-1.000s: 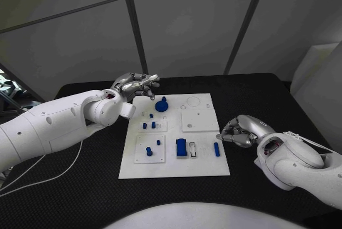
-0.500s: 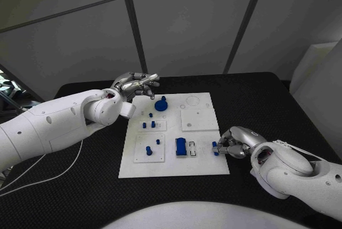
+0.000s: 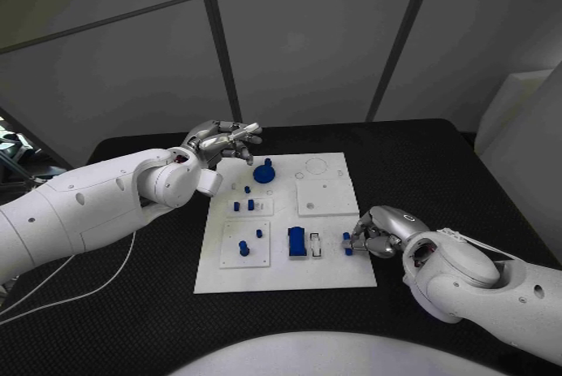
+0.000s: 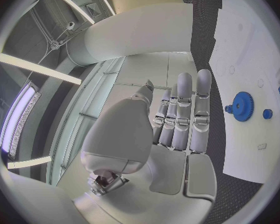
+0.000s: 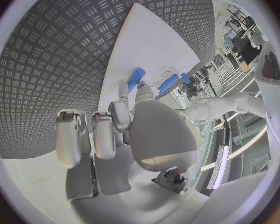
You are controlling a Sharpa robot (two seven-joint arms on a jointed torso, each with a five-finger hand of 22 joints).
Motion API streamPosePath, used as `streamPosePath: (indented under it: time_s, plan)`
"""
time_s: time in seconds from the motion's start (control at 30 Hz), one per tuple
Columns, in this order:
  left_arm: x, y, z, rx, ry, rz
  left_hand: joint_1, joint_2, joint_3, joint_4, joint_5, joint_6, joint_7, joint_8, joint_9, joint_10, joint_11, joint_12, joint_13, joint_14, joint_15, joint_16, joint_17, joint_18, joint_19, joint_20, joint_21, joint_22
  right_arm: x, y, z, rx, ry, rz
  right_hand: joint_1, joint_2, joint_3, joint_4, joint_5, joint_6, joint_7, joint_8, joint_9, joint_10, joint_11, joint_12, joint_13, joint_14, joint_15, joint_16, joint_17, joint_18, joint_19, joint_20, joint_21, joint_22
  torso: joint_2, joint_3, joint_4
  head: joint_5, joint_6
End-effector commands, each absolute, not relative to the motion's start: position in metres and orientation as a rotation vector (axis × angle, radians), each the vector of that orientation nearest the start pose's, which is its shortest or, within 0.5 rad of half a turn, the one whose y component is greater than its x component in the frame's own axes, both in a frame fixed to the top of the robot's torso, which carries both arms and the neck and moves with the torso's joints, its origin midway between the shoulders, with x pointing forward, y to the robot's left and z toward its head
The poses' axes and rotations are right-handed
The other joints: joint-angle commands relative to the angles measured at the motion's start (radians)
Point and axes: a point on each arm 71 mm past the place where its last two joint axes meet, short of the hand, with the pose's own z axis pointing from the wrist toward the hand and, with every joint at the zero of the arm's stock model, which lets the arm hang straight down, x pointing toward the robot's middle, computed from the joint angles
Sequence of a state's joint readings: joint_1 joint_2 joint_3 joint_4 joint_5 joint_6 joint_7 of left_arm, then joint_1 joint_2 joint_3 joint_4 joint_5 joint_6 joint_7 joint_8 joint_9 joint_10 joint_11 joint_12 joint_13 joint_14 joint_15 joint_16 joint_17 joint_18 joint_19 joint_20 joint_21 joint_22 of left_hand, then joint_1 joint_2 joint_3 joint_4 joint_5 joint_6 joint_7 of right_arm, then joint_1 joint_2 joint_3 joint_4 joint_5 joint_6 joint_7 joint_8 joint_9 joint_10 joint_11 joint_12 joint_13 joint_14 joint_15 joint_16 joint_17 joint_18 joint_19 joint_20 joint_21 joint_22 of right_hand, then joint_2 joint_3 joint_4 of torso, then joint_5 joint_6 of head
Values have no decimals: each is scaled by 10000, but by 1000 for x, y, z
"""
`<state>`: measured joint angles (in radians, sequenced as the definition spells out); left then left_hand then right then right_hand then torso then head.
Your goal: Assemble the parts on the task board
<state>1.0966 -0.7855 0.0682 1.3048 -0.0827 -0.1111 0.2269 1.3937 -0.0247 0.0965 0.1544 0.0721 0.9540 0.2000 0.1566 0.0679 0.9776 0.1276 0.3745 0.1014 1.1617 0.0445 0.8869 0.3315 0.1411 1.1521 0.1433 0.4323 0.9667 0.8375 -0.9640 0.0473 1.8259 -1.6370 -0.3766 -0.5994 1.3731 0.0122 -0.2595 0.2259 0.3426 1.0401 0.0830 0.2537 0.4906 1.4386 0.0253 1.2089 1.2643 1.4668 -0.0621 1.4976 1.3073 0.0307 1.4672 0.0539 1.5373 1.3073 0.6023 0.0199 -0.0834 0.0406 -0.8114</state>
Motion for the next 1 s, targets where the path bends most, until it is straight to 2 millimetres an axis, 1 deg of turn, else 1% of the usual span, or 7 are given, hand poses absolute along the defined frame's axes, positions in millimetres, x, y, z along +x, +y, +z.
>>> streamPosePath:
  time_s: [0.03,0.23,0.37,0.53,0.67,0.8,1.0]
  plan:
    - [516,237,-216,-11878,15739,-15155,49,40,-62,5,16,-47,3,42,-2,-65,11,34,11,-9,33,-30,-15,412,48,35,-68,-10,368,-201,-291,-35,19775,2536,299,-3,36,-155,-85,-104,100,-81,-1557,137,-120,1011,1003,765,99,62,1144,-193,713,70,3,2334,-1,-3,18,29,0]
    - [516,237,-216,-11891,15777,-15146,50,43,-70,7,15,-50,5,45,-2,-71,13,40,10,-12,34,-30,-17,412,49,36,-70,-13,369,-191,-295,-1299,19896,2039,726,-5,144,-486,-1041,-150,148,-107,-1447,65,-73,1020,1040,791,145,150,1340,-184,683,116,-27,2311,11,-14,30,17,-22]
    - [516,238,-216,-11902,15794,-15128,50,43,-70,7,15,-50,5,45,-2,-71,13,40,10,-12,34,-30,-17,412,49,36,-70,-13,368,-188,-297,-1924,20026,1768,846,-20,218,-597,-1219,-181,164,-118,-1408,37,-59,1013,1044,797,160,172,1391,-178,667,132,-44,2297,13,-10,-8,69,-38]
    - [516,238,-216,-11912,15818,-15118,50,43,-70,7,15,-50,5,45,-2,-71,13,40,10,-12,34,-30,-17,412,49,36,-70,-13,367,-185,-299,-2441,20239,1554,1006,-5,324,-731,-1202,-176,165,-108,-1363,5,-57,998,1041,801,166,188,1431,-174,653,143,-58,2286,-2,-9,-9,66,-38]
    - [516,238,-216,-11914,15832,-15122,47,43,-81,11,14,-56,8,47,-3,-77,15,44,10,-14,36,-29,-19,411,49,36,-73,-16,367,-184,-298,-2397,20116,1634,1301,166,604,-894,-964,-134,129,-94,-1324,8,-93,1043,1085,801,139,192,1445,-175,659,132,-53,2293,-4,-8,6,67,-28]
    - [516,238,-216,-11921,15838,-15109,47,43,-81,11,14,-56,8,47,-3,-77,15,44,10,-14,36,-29,-19,411,49,36,-73,-16,366,-182,-294,-1860,19782,2061,1831,491,1188,-1155,-460,-40,57,-110,-1312,62,-171,1177,1200,804,66,202,1471,-183,683,72,-29,2315,-19,9,1,101,-2]
    - [516,238,-217,-11934,15860,-15103,47,43,-81,11,14,-56,8,47,-3,-77,15,44,10,-14,36,-29,-19,411,49,36,-73,-16,362,-181,-287,-679,19625,2886,2247,611,2198,-1553,-607,51,122,-218,-1335,72,-149,1216,1253,805,75,205,1490,-189,697,36,-14,2331,-4,-5,-3,92,49]
